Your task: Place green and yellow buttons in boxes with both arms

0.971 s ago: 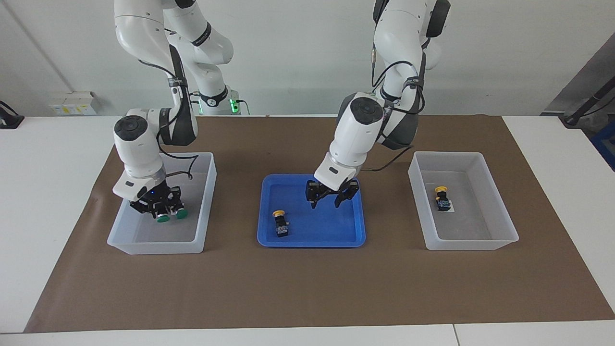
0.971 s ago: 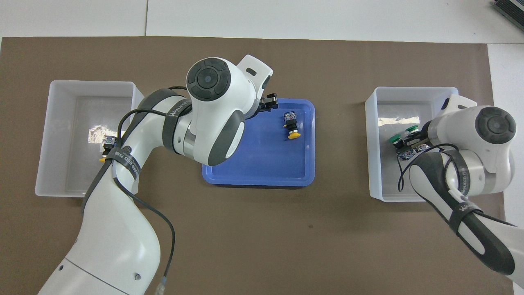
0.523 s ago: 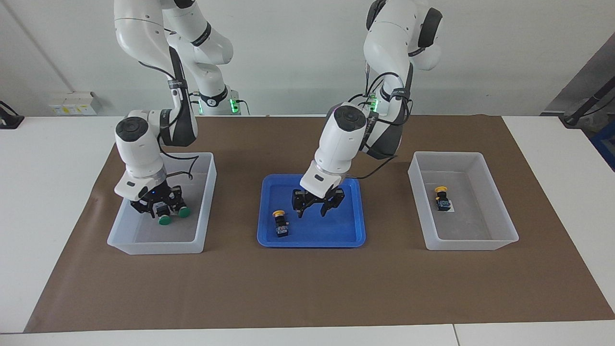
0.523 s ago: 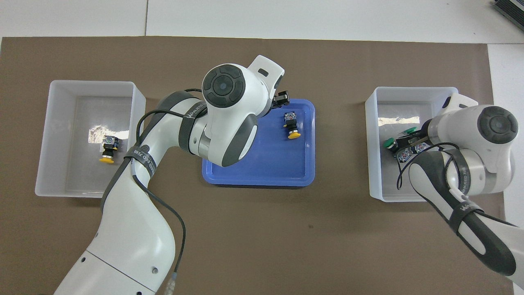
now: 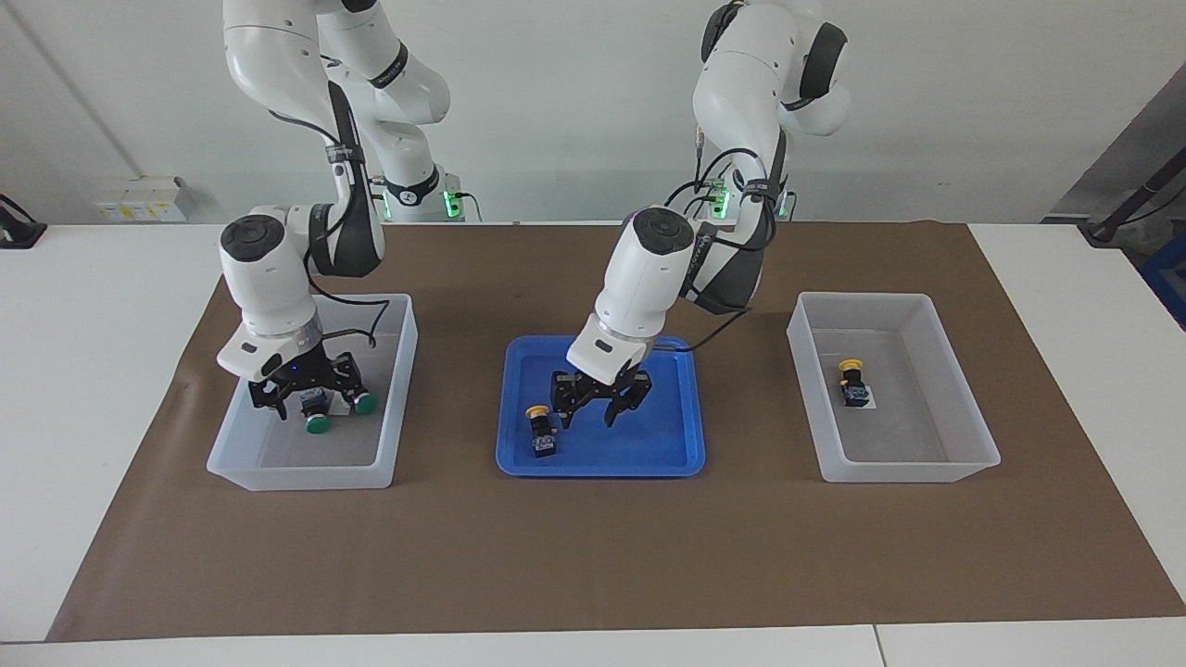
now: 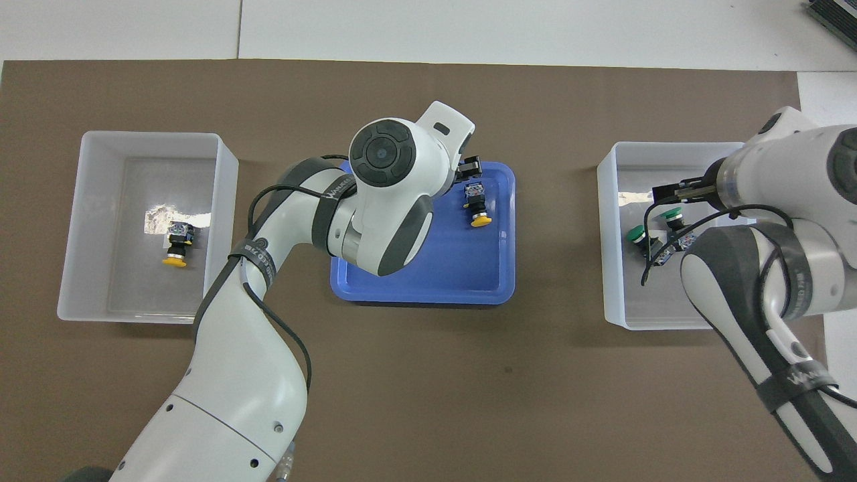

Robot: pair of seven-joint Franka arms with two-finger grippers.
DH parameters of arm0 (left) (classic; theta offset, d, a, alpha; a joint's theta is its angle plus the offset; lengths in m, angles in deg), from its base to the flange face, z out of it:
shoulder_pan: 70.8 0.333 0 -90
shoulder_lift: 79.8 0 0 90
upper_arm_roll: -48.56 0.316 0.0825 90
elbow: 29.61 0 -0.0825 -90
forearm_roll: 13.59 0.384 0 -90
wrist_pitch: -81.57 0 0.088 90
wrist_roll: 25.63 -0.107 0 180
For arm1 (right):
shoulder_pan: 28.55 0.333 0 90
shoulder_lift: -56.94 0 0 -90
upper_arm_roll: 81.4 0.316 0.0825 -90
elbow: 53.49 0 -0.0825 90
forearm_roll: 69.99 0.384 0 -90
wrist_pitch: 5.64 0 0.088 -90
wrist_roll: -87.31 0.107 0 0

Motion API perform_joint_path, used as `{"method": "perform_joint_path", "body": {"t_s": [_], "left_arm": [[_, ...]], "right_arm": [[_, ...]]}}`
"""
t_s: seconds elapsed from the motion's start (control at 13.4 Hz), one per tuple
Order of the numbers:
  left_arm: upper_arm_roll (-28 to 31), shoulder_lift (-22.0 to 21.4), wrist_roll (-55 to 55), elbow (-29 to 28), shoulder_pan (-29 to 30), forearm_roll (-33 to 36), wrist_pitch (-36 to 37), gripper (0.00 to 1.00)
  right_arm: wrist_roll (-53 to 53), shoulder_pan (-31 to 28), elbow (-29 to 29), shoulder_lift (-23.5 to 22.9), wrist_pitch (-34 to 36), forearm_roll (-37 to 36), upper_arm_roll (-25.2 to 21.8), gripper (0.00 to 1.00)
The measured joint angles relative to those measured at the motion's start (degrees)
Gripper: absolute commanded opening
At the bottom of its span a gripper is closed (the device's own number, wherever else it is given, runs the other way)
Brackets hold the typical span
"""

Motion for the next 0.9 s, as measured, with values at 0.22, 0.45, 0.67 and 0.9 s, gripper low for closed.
{"method": "perform_joint_path", "body": {"t_s": [0.22, 0.45, 0.67, 0.9], "left_arm": [[-0.4, 1.91, 0.09, 0.23, -2.12, 0.0, -1.61, 0.7], [-0.45, 2.09, 0.15, 0.45, -3.74, 0.0, -1.61, 0.7], [-0.46, 3.33, 0.16, 0.76, -4.66, 0.0, -1.65, 0.7], [-0.44, 4.47, 0.16, 1.64, -4.89, 0.0, -1.9, 0.69]], "right_arm": [[3.27, -0.22, -3.08, 2.85, 5.72, 2.79, -0.01, 1.0], [6.34, -0.37, -4.13, 6.73, 11.74, 3.12, -0.06, 1.0], [7.01, -1.03, -6.33, 11.8, 21.85, 4.18, -0.8, 1.0], [7.01, -1.33, -9.89, 14.72, 31.36, 4.92, -2.65, 1.0]]}}
